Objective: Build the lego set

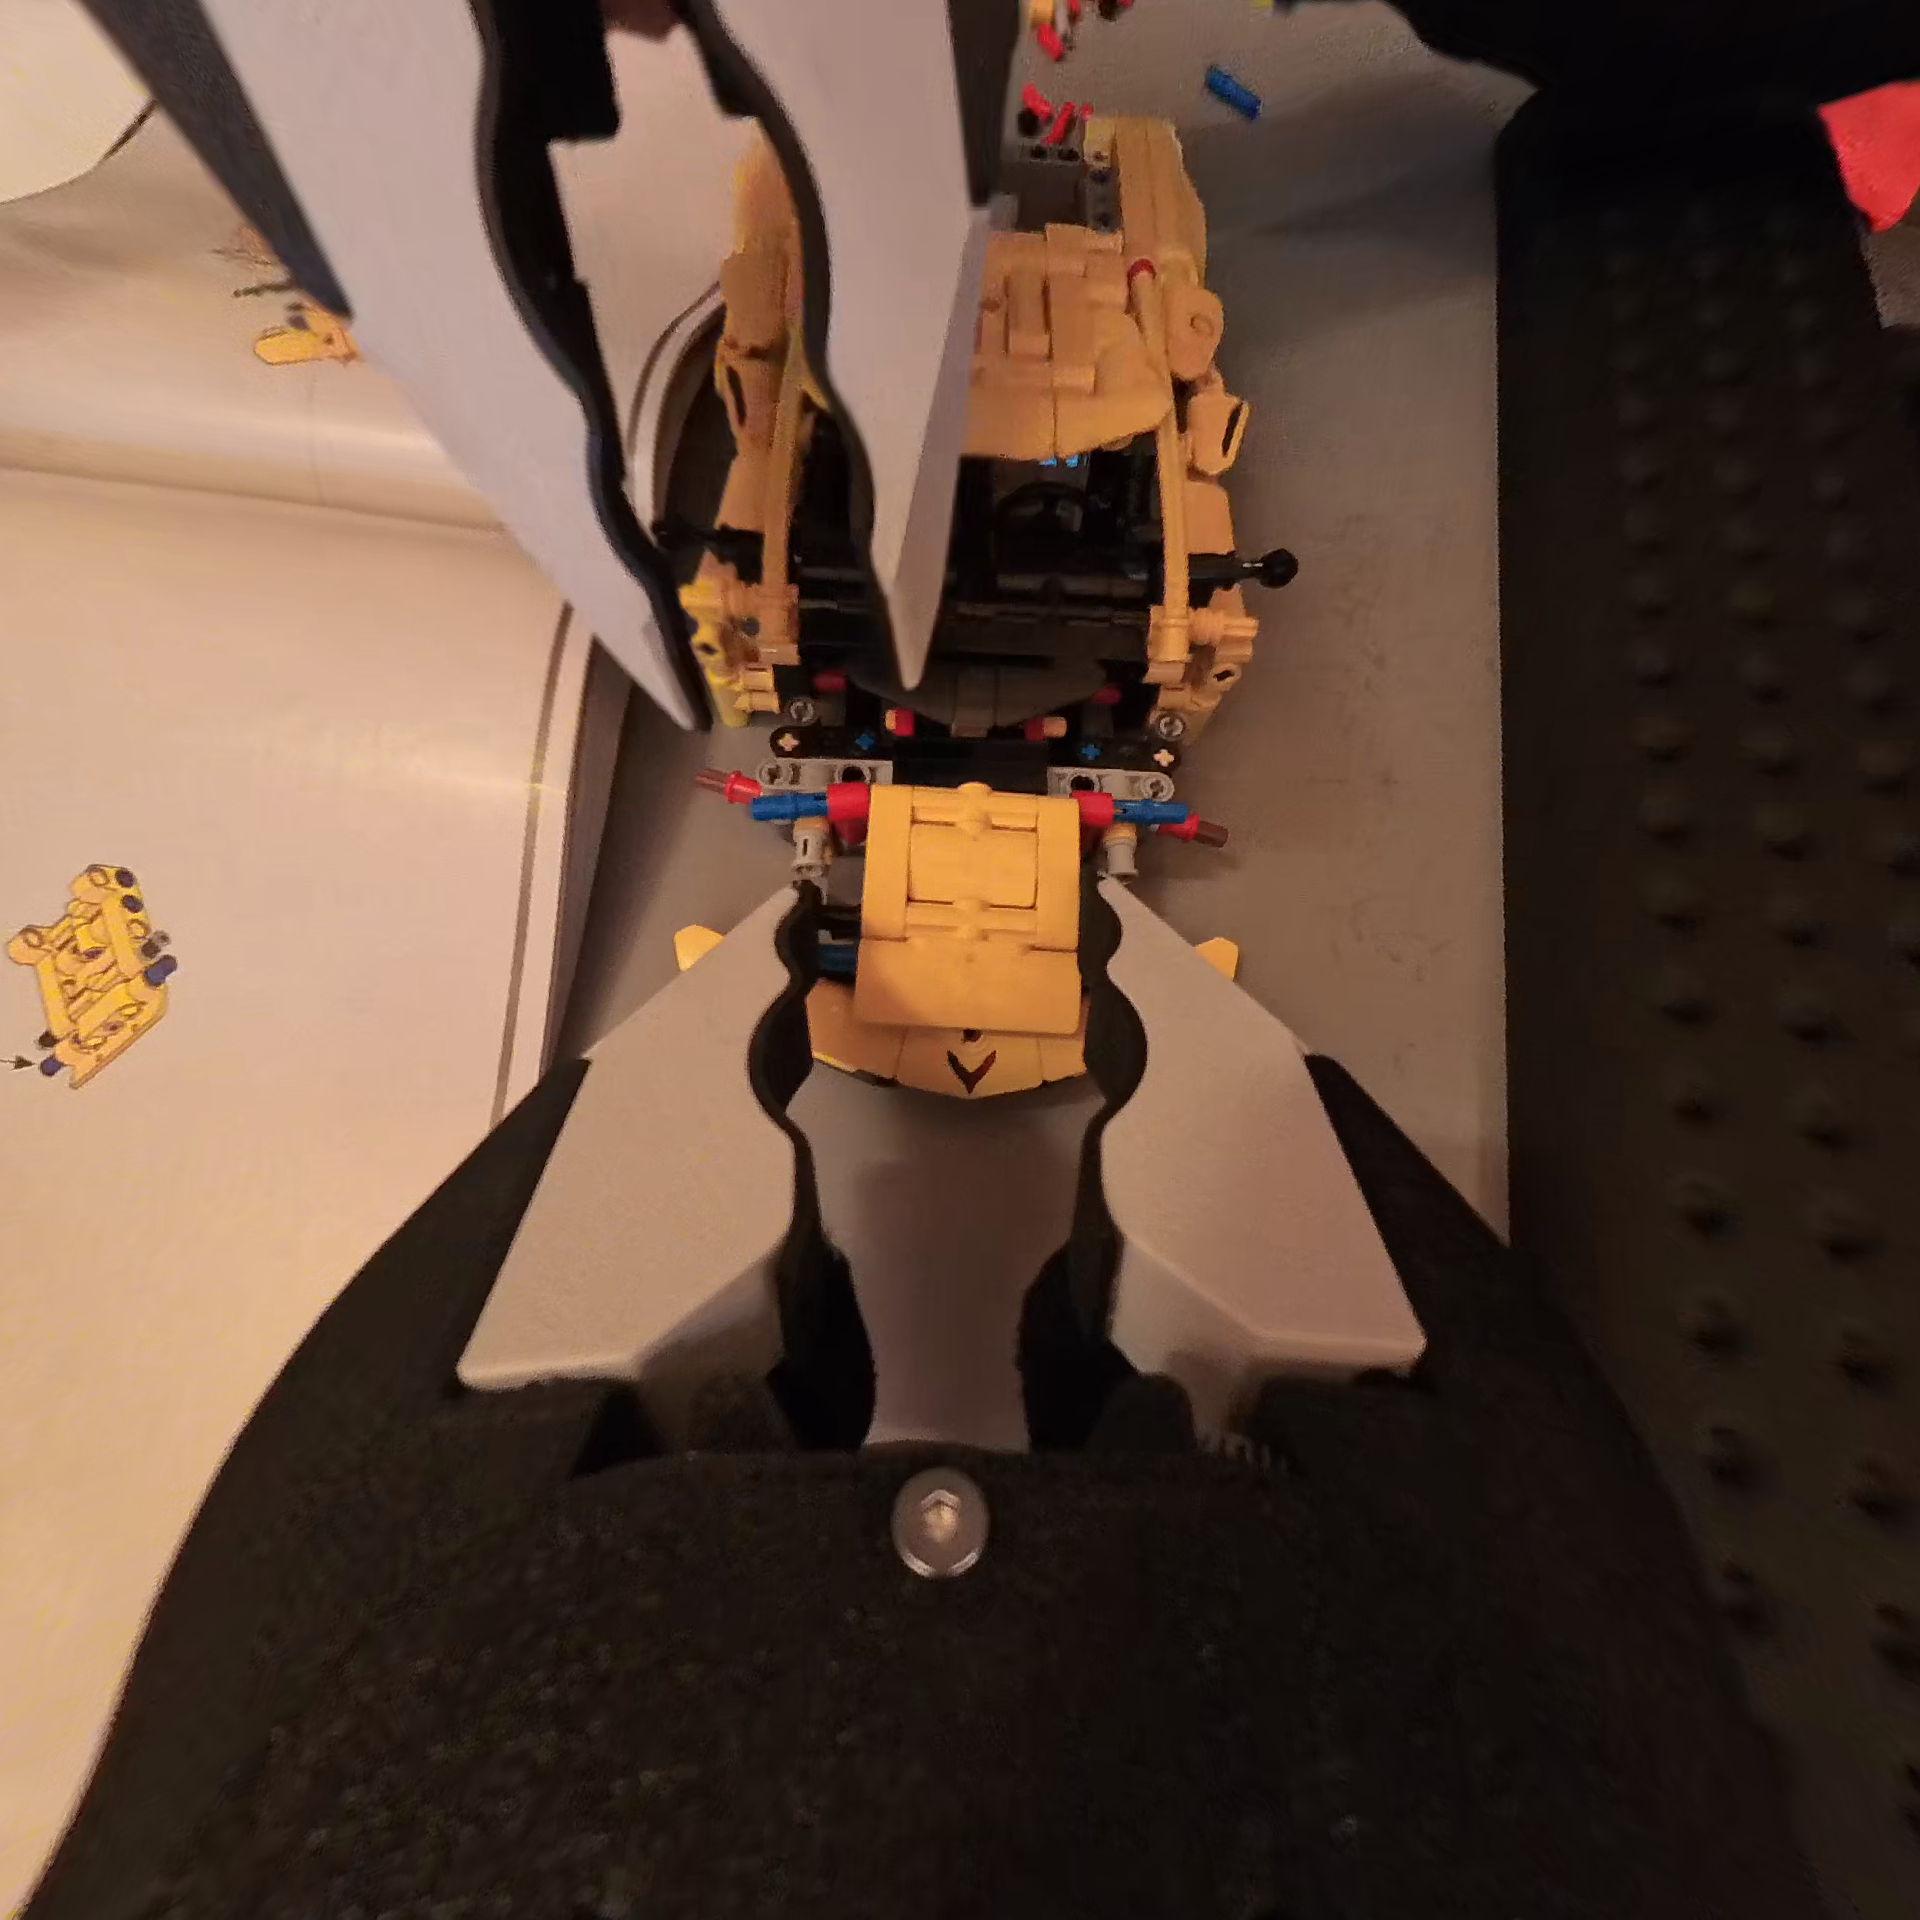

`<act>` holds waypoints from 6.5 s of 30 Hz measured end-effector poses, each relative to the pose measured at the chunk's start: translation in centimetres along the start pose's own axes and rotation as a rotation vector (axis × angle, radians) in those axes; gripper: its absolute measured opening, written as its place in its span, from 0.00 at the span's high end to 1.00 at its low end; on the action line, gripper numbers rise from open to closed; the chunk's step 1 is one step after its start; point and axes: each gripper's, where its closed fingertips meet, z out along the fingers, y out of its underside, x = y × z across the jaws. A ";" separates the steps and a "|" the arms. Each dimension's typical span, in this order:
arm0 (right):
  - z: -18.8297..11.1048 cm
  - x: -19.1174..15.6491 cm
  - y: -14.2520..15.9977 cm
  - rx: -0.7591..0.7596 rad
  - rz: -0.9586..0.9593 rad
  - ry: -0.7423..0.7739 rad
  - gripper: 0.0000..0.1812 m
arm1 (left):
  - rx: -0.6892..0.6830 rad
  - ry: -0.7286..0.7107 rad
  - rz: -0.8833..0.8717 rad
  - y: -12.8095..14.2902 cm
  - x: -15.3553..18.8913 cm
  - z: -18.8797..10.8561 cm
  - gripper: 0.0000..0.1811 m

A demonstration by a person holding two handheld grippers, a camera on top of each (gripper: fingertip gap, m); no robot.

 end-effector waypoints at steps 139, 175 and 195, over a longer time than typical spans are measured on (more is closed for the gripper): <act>2.6 -2.6 -1.7 0.073 0.064 0.211 0.49 | -0.017 0.008 -0.028 0.0 -0.1 -0.2 0.73; 3.3 -1.9 -1.3 -0.142 0.102 0.146 0.77 | 0.016 0.028 -0.062 -0.1 -0.5 -0.2 0.73; 2.8 -1.8 -1.3 -0.164 0.136 0.097 0.77 | 0.068 0.032 -0.052 0.0 -0.6 -1.1 0.73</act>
